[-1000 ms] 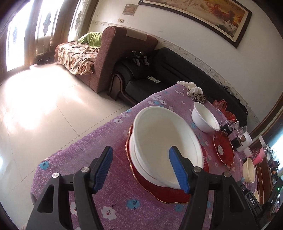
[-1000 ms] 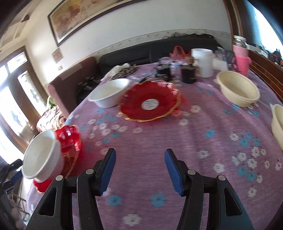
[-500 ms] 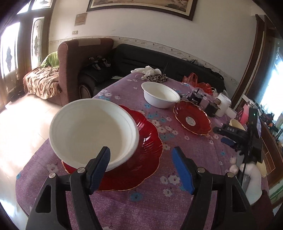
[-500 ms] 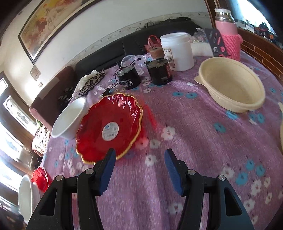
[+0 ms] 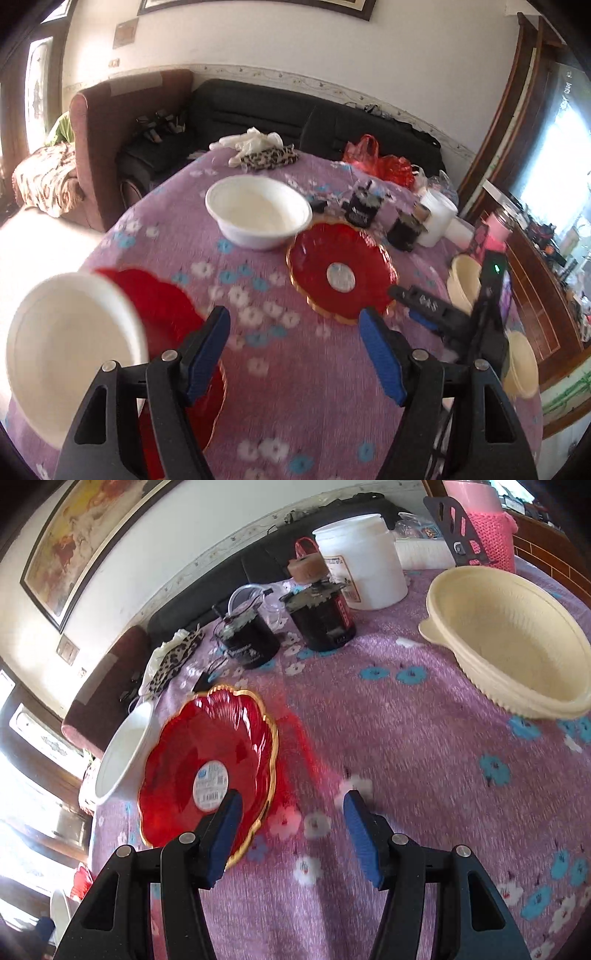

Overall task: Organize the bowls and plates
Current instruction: 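Move to the gold-rimmed red plate and close the right gripper on its rim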

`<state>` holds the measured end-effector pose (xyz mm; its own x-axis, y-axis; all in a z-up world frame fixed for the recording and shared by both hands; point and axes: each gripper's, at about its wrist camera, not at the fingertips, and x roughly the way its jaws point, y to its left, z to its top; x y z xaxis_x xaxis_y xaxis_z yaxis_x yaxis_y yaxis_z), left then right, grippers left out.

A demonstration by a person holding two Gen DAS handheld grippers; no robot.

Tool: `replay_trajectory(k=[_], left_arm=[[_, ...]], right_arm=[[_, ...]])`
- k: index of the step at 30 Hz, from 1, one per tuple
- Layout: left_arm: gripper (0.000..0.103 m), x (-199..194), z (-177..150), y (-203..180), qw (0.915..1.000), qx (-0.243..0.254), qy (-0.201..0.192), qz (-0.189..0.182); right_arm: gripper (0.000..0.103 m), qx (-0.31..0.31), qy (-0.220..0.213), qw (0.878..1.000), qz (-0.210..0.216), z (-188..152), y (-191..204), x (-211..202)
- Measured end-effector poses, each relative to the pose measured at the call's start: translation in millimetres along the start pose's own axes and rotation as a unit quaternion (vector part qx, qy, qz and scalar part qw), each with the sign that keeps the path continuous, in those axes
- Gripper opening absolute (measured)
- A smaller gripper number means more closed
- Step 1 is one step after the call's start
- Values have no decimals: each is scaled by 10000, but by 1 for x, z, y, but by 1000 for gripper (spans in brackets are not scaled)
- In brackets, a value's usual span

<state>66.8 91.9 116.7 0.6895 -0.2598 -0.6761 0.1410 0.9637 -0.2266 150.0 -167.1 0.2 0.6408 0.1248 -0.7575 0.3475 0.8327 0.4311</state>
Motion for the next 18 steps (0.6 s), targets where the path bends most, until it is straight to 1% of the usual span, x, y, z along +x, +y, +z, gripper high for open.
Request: replay_trajectory(k=[2, 4, 7, 10, 11, 13, 18], left_arm=[[72, 14, 12, -7, 10000, -66, 51, 38], [72, 36, 23, -14, 9994, -216, 280, -41], [72, 62, 28, -19, 9972, -378, 627, -125], [72, 75, 25, -23, 9967, -393, 707, -17], [72, 79, 23, -24, 9965, -386, 740, 9], [72, 87, 19, -26, 9957, -398, 839, 29], [71, 105, 13, -18, 9914, -629, 1148, -27]], right_arm=[[62, -12, -12, 10000, 86, 3, 0, 4], [62, -61, -14, 9998, 196, 2, -1, 9], [61, -186, -80, 9996, 196, -1, 0, 10], [60, -328, -39, 9990, 312, -2, 5, 13], [59, -385, -53, 9988, 312, -3, 7, 13], [50, -416, -30, 9985, 353, -3, 7, 15], [41, -375, -3, 9986, 378, -2, 4, 17]])
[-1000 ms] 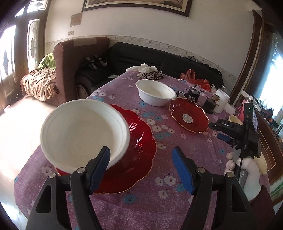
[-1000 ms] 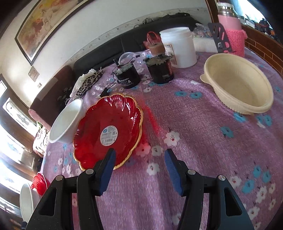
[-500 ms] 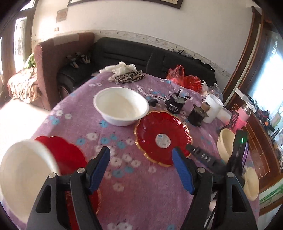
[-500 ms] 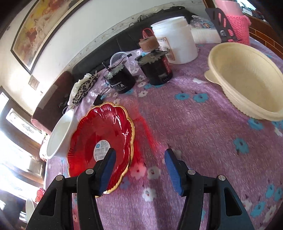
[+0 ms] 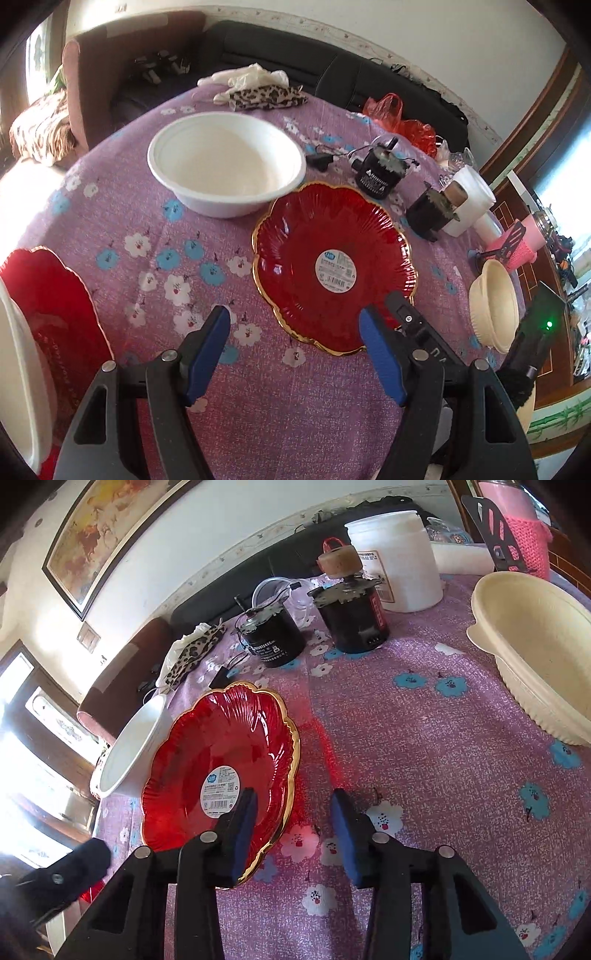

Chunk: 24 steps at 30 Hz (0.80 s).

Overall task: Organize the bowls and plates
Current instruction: 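Move to the gold-rimmed red plate and close the right gripper on its rim, then close the left gripper on the red plate rim while the right gripper holds it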

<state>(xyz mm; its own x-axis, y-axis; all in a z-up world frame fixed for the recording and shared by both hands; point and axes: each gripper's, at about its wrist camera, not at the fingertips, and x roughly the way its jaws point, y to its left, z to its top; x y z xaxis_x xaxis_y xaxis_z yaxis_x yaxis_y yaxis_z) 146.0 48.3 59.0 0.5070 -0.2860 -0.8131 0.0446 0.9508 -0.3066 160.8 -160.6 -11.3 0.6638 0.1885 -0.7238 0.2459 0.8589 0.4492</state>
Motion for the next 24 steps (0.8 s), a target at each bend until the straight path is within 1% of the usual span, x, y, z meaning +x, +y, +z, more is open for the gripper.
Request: replay_trajectory(k=[2, 3, 5, 6, 7, 8, 13, 16, 20, 22, 24], left_arm=[[71, 4, -1, 6, 9999, -111, 92, -16], [71, 5, -1, 9, 9998, -165, 130, -21], [71, 4, -3, 13, 9996, -214, 162, -6], [71, 3, -4, 15, 9996, -229, 162, 10], [71, 2, -5, 16, 9996, -232, 153, 16], [71, 0, -6, 16, 9996, -231, 147, 19], [72, -12, -15, 21, 9995, -277, 145, -72], [72, -22, -21, 21, 9998, -171, 97, -72], [72, -30, -29, 22, 9999, -65, 76, -134], [72, -29, -36, 21, 9997, 4, 168, -183], [72, -26, -46, 18, 9992, 85, 309, -259]], right_arm=[[34, -29, 30, 10000, 1, -1, 1, 1], [26, -43, 60, 10000, 10, -1, 1, 2], [25, -63, 76, 10000, 11, -1, 2, 3], [22, -62, 72, 10000, 5, -1, 2, 3], [15, -51, 66, 10000, 17, -1, 2, 3], [13, -30, 75, 10000, 37, -2, 1, 2], [12, 45, 188, 9998, 33, -4, 1, -1], [12, 16, 344, 9994, -97, -8, 2, -9], [12, -337, 543, 9971, -411, -21, 3, -30], [12, -507, 656, 9950, -560, -31, -2, -43], [12, -610, 783, 9932, -611, -42, -10, -58]])
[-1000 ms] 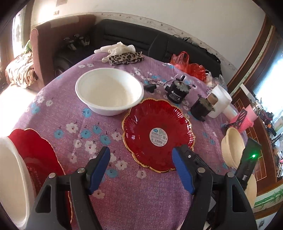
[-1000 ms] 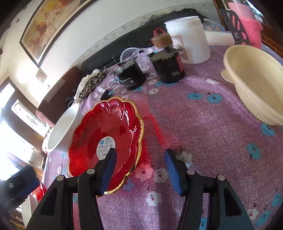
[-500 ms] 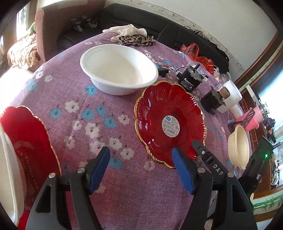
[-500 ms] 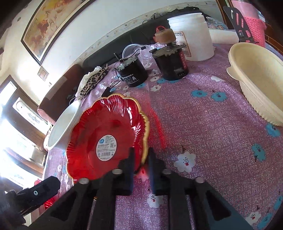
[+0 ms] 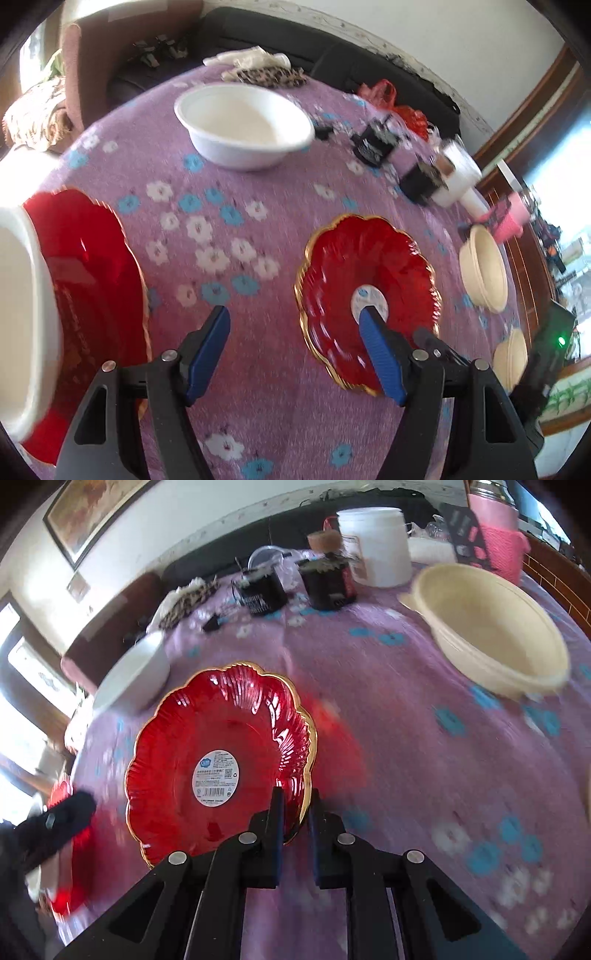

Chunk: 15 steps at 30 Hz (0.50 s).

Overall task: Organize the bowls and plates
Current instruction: 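Close the left gripper on the red plate rim while the right gripper holds it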

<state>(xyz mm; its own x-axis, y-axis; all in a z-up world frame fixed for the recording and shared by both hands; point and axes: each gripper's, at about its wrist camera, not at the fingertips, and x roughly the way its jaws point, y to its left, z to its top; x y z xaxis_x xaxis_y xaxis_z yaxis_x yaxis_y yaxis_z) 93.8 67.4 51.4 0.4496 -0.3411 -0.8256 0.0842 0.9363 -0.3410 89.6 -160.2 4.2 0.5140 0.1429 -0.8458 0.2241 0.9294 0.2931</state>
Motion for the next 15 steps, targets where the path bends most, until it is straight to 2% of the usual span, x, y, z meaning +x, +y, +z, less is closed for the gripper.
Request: replay_trajectory(k=[5, 8, 10, 14, 15], left_arm=[[71, 12, -17, -12, 9997, 205, 155, -44], [71, 20, -25, -21, 9993, 312, 224, -39], [71, 25, -28, -26, 9990, 378, 257, -14], [71, 37, -29, -30, 9989, 370, 274, 66], [71, 37, -29, -32, 9989, 417, 174, 129]], right_arm=[[12, -141, -58, 9999, -34, -30, -23, -31], [13, -112, -290, 9988, 367, -39, -37, -39], [15, -6, -275, 9981, 544, -40, -46, -35], [15, -98, -412, 9979, 492, -41, -43, -37], [15, -91, -446, 9979, 460, -42, -43, -37]])
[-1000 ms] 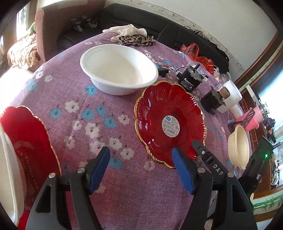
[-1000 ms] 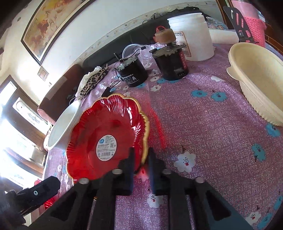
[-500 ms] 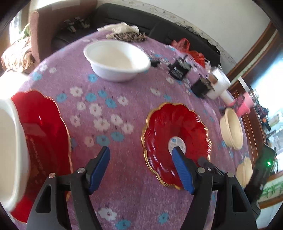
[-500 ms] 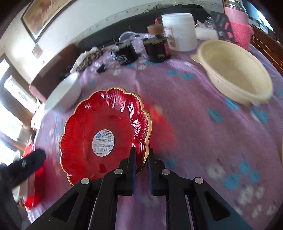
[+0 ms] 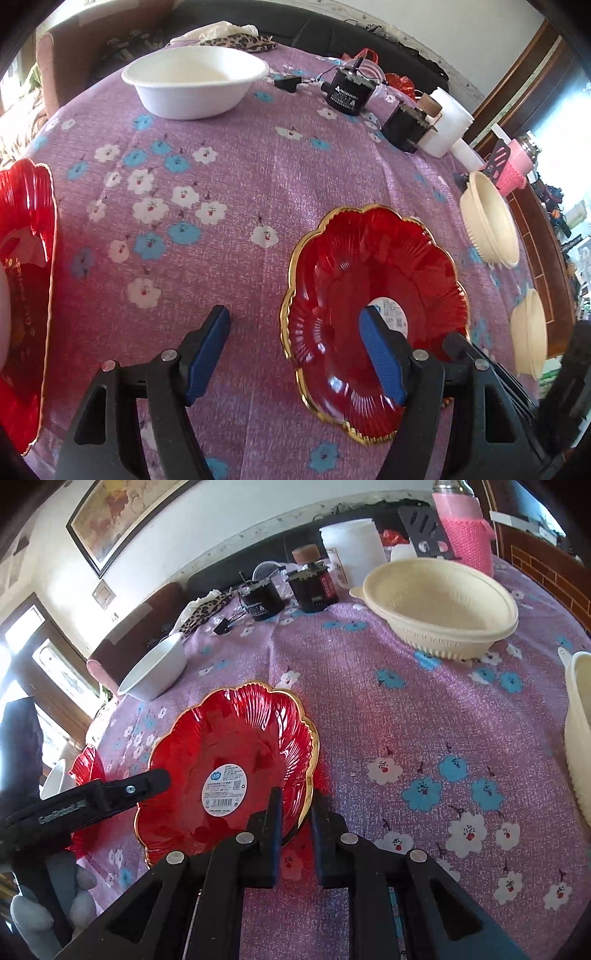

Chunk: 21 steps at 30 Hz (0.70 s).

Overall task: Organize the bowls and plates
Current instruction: 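Close the left gripper on the red plate rim while the right gripper holds it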

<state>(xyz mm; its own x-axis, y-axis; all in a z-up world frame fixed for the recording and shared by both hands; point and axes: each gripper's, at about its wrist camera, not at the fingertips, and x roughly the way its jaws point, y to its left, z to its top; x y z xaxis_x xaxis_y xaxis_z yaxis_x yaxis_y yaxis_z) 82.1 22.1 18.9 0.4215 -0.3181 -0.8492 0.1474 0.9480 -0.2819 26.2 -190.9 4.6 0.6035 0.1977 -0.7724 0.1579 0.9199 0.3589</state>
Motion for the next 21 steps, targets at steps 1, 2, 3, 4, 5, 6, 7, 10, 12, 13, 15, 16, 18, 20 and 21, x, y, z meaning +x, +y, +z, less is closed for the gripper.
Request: replay_trajectory(k=[1, 2, 3, 4, 5, 6, 7, 10, 12, 13, 15, 16, 18, 20, 21], left_arm=[[71, 1, 0, -2, 10000, 46, -26, 37], [71, 2, 1, -4, 10000, 78, -29, 51], [71, 3, 1, -6, 9999, 109, -66, 78], [71, 4, 1, -7, 9998, 144, -83, 83], [71, 6, 1, -10, 9997, 197, -104, 96], [71, 6, 0, -13, 9994, 283, -140, 139], [71, 8, 0, -16, 9990, 368, -163, 174], [71, 10, -5, -26, 9974, 654, -212, 208], [71, 11, -7, -31, 9969, 758, -165, 114], [72, 11, -8, -33, 9968, 784, -121, 8], [74, 11, -10, -36, 9969, 783, -55, -104], [74, 11, -10, -36, 9970, 771, -59, -107], [74, 11, -9, -36, 9969, 777, -67, -116], [62, 10, -9, -33, 9974, 705, -128, 13], [48, 9, -9, -31, 9974, 690, -158, 123]], right_arm=[[15, 12, -30, 10000, -17, -1, 0, 0], [15, 24, -41, 10000, -13, -1, 1, 0], [15, 39, -57, 10000, -13, -1, 1, 0], [15, 60, -85, 9999, -27, -1, 2, 0], [15, 74, -115, 9999, -53, -1, 2, 0], [15, 87, -147, 9998, -79, 0, 2, 1], [15, 104, -174, 9997, -97, 0, 2, 1], [15, 115, -193, 9997, -100, 0, 4, 4], [15, 84, -160, 9998, -130, -1, 6, 7], [16, 64, -148, 9998, -145, -1, 7, 8], [18, -1, -170, 9996, -221, -1, 9, 8], [18, -14, -183, 9995, -249, -2, 10, 8], [19, 9, -200, 9995, -229, -2, 9, 8], [19, -5, -203, 9995, -224, -2, 8, 9], [19, -26, -205, 9995, -237, -2, 9, 9]])
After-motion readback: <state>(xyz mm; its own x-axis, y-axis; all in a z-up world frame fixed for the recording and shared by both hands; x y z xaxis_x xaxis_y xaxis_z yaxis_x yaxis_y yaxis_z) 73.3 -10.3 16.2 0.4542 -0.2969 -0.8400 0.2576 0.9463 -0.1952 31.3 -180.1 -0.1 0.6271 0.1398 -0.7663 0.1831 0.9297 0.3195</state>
